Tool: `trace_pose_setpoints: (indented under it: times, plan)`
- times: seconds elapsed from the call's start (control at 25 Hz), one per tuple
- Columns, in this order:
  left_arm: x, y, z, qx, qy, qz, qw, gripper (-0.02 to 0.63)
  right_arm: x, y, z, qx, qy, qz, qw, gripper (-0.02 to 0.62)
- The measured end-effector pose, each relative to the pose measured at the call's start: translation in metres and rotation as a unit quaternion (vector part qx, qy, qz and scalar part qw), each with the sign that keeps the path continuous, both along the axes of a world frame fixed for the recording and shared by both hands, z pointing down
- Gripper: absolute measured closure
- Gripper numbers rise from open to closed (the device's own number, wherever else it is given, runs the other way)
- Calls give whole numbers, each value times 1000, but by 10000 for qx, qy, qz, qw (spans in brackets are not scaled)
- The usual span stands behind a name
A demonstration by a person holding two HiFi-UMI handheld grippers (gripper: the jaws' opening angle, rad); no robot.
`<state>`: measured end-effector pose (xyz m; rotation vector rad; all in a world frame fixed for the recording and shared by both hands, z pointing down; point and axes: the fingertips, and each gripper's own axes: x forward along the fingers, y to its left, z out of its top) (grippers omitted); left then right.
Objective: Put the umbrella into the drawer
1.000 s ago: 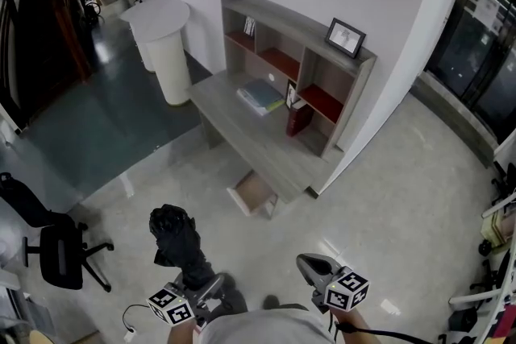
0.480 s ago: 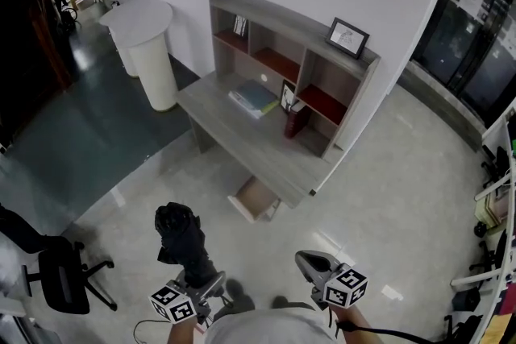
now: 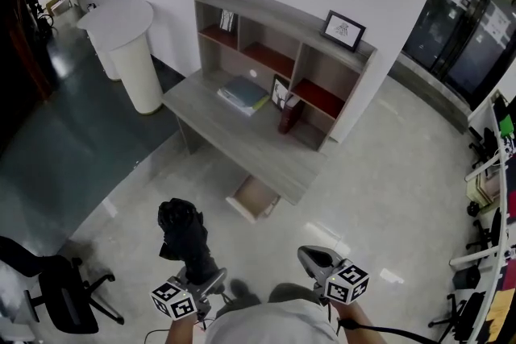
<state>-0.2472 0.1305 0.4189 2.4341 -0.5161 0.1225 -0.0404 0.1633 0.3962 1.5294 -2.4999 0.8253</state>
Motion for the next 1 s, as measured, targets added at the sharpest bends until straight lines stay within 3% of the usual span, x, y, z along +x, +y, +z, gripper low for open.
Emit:
trace_pose_setpoints:
  times: [0.28,0.56,1.0]
  plan:
    - [2,-20,11,-107,-11,200,9997,387,-3,-9,7,-105,20,198,9997,591]
    - [25,-41,25,-305,-18,232,9993,387,22,-32,19,-213,7,256,9994,591]
    - [71,-98,38,-463,-153,-5,9988,388,54,-108,37,-328,-155,-174,9992,591]
